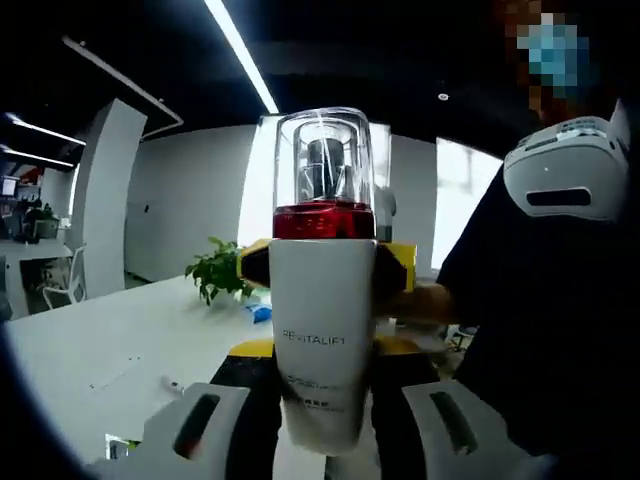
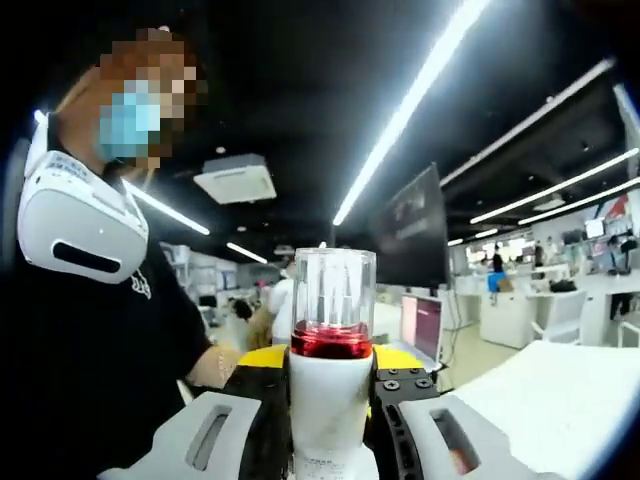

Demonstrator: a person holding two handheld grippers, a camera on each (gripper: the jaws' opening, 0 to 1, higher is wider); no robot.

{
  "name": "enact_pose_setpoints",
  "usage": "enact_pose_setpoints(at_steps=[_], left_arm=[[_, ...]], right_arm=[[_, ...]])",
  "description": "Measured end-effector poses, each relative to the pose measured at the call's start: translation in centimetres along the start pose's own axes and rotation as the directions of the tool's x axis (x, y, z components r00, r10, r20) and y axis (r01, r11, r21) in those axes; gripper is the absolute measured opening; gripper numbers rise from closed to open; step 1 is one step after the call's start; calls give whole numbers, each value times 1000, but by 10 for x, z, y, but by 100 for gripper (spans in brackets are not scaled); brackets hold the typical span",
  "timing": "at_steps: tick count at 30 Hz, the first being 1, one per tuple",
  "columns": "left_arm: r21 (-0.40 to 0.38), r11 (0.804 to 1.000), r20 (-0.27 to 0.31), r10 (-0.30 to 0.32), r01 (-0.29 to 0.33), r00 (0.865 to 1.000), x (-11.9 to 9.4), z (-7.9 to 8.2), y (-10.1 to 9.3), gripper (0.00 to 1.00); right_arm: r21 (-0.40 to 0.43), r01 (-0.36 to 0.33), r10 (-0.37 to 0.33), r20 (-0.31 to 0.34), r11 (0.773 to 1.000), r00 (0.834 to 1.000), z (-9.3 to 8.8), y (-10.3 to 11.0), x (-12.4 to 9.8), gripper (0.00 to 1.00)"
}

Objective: Arrange the skincare products in the storage area until every visible bottle or jar stands upright without overlapping.

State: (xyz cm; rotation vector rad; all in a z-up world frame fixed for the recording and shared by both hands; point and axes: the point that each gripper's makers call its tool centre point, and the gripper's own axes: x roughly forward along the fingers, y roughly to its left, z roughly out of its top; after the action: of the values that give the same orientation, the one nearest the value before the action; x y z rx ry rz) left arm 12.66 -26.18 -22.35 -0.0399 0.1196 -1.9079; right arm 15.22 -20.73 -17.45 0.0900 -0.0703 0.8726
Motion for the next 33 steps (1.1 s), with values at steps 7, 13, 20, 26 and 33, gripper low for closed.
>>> enact_pose_setpoints(at_steps=[7, 13, 20, 26, 33], left_arm=[[19, 977, 19, 212, -212, 977, 3, 1, 34, 34], [104, 918, 45, 381, -383, 924, 2, 4, 50, 32], [176, 809, 80, 556, -561, 827, 0, 11, 65, 31], [55, 799, 157, 586, -599, 795, -4, 16, 72, 30], [108, 833, 198, 517, -543, 833, 0, 19, 67, 28]], right_arm=[[-63, 242, -245, -53, 968, 968, -5, -35, -2, 21], [-28, 412, -413, -52, 911, 909, -12, -64, -9, 21], [-56, 561, -562, -21, 826, 827, -14, -78, -9, 21], [-153, 634, -637, 34, 758, 770, -5, -79, -8, 21], [-261, 644, -652, 68, 719, 756, -2, -72, -9, 21]])
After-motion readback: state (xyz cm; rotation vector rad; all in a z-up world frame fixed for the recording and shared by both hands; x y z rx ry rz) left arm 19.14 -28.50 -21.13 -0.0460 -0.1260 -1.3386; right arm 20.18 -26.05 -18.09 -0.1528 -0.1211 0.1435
